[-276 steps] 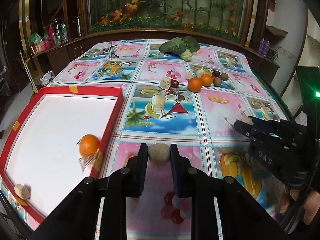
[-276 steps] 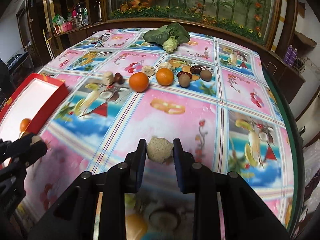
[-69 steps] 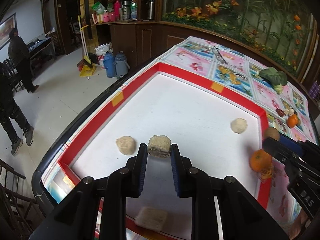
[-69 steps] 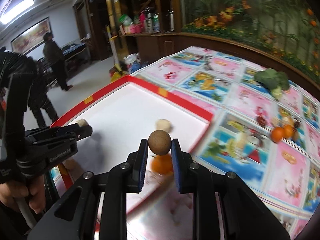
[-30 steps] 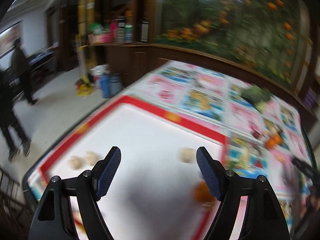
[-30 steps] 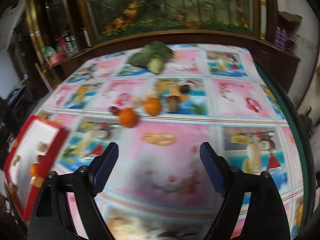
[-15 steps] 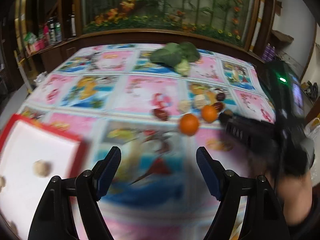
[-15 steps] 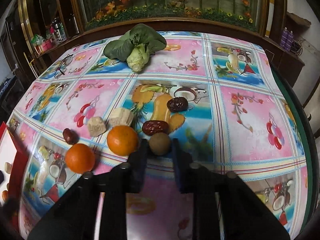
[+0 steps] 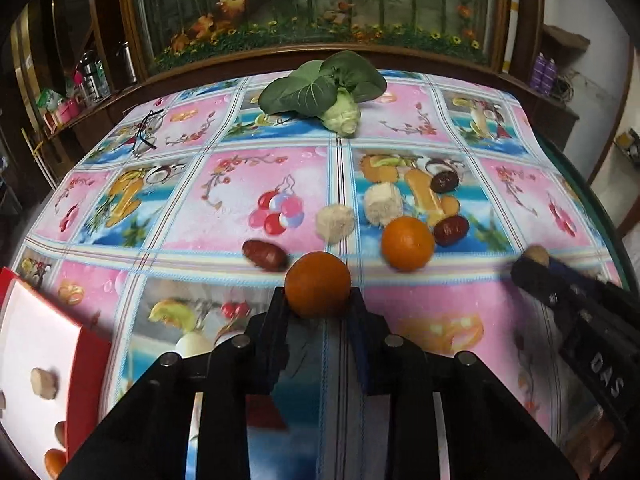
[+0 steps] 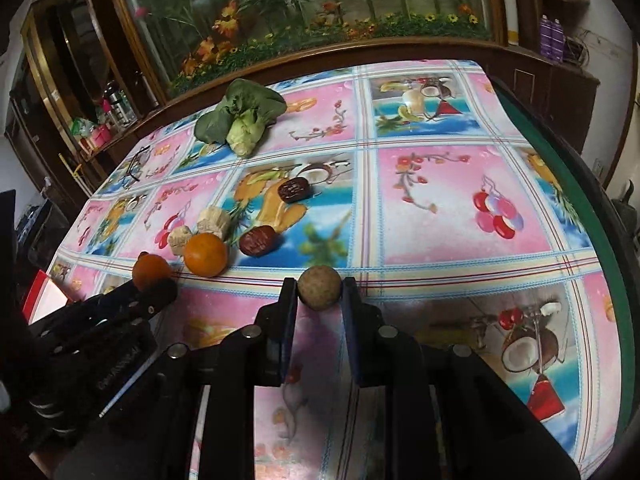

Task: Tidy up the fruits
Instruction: 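Grasp another brown round fruit with the right gripper while the left grasps an orange, then carry the brown fruit with the right gripper into the tray while the left drops the orange there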

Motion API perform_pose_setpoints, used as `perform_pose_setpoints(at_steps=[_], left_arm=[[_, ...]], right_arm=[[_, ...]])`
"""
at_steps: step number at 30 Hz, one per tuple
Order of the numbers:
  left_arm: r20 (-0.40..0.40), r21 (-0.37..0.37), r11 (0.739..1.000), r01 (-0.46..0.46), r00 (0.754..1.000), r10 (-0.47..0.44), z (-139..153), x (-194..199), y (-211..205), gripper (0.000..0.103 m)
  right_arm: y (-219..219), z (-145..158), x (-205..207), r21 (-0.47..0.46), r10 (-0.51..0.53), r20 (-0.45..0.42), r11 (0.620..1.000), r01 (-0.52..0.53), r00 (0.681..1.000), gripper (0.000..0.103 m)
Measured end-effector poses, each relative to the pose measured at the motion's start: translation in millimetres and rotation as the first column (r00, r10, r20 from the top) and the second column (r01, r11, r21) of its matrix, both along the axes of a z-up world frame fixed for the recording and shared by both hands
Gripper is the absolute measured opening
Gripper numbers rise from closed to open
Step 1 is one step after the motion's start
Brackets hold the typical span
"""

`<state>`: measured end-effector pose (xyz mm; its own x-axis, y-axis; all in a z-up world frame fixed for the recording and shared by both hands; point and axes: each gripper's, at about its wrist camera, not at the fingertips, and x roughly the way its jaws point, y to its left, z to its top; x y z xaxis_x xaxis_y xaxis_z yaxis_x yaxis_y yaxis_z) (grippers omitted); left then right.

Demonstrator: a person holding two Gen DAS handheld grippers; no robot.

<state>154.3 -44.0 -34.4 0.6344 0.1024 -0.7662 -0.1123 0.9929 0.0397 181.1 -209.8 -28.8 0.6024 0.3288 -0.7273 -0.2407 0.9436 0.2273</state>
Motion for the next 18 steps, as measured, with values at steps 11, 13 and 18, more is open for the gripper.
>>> perform_pose_setpoints(at_steps=[11,13,18], left_arm=[[0.026,-0.034,0.999,-0.007,1.000,0.008,29.7,-84.3,36.6,0.027],[0.036,-0.030,0.999,-0.016,0.999,0.017,35.0,-96.7,45.9,0.027],[0.056,-0.054,0.997,-0.053,0.997,0.056,44.0,-120.1,69.8,0.027]], right_arm=[[12.7,3.8,-9.1,-0.047,0.039,0.026,0.998,-0.038,0.999,0.024],[19.3,6.7,-14.1,-0.064,0.051,0.026,0.997,-0.049,0.998,0.024],[33.5,23.8,-42.6,-0.093,0.093,0.053,0.992,-0.088,0.994,0.024]])
